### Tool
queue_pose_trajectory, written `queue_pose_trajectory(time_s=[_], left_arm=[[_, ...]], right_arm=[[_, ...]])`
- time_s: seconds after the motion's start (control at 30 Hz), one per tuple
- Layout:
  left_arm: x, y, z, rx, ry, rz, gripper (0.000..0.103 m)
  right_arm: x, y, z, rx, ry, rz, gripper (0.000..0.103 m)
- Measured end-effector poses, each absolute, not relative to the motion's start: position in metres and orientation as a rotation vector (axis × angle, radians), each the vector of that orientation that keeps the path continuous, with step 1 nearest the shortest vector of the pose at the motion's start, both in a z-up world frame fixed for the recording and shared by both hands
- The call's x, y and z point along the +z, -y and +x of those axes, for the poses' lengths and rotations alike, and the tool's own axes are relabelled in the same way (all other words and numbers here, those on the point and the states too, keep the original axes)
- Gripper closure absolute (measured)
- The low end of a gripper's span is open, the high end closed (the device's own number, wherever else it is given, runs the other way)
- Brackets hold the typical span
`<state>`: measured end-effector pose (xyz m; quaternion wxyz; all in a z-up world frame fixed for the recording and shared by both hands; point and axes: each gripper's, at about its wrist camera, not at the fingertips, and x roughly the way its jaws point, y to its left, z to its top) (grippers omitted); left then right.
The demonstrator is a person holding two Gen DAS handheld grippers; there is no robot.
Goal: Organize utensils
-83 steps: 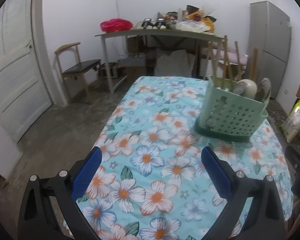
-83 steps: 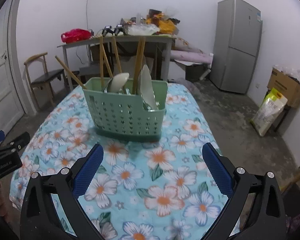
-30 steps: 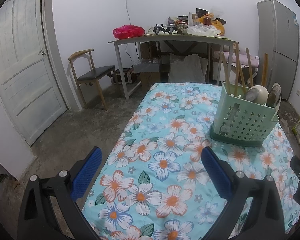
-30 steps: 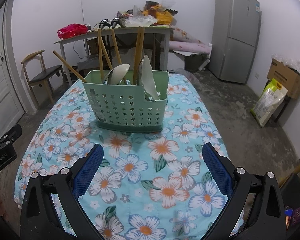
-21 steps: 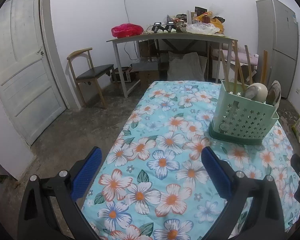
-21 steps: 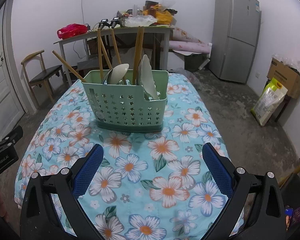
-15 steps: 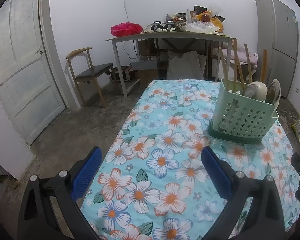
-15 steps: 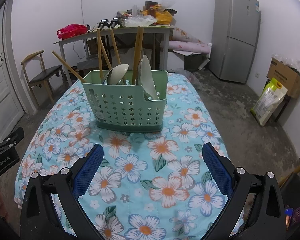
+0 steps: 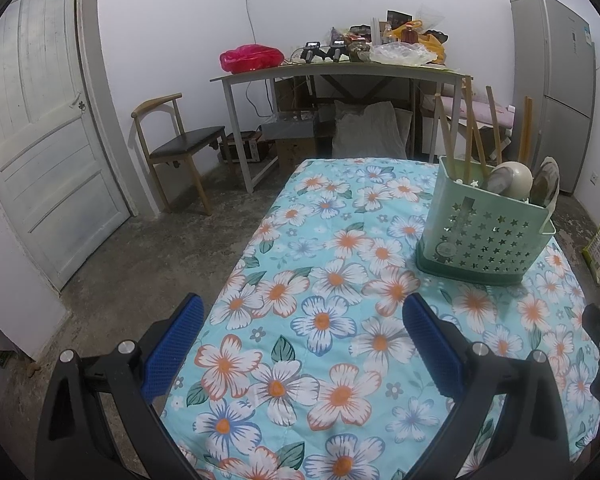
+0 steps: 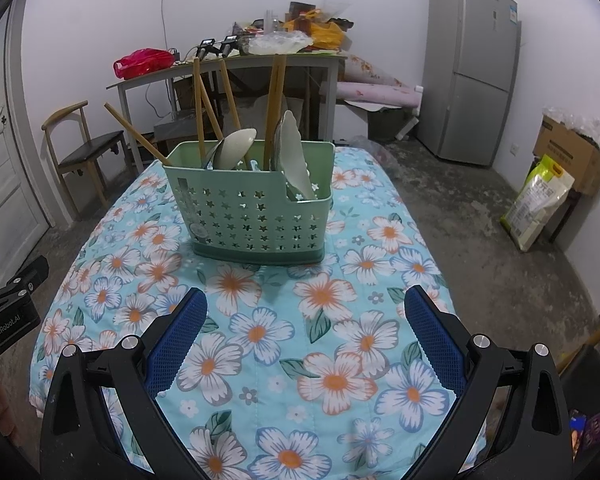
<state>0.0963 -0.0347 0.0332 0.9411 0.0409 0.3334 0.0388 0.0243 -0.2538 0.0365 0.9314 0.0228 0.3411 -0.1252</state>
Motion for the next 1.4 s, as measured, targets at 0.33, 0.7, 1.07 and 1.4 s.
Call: queue_pose_trajectory(time_s=[0.33, 0.7, 1.07, 1.4], left_arm=[[0.0333, 0.0357, 0.0956, 0.078, -0.68, 0.084, 0.006], [0.0335, 0.0355, 0.0958, 0.079, -0.679, 0.084, 0.006], [0.0341, 0.0348, 0.0963, 0.078, -0.679, 0.084, 0.006], [0.0341, 0.0344, 0.0963, 0.078, -0.681, 0.082, 0.006]], right_arm=[[0.0386, 0.2532, 0.0234, -0.257, -0.693, 0.047, 0.008], [0.0393, 0.2526, 0.023, -0.258, -0.693, 0.045, 0.008], [0.0408, 0.2522, 0.0235, -0.257, -0.69, 0.043, 0.008], [0.0415, 0.2519, 0.024, -0.258, -0.689, 0.042, 0.008]])
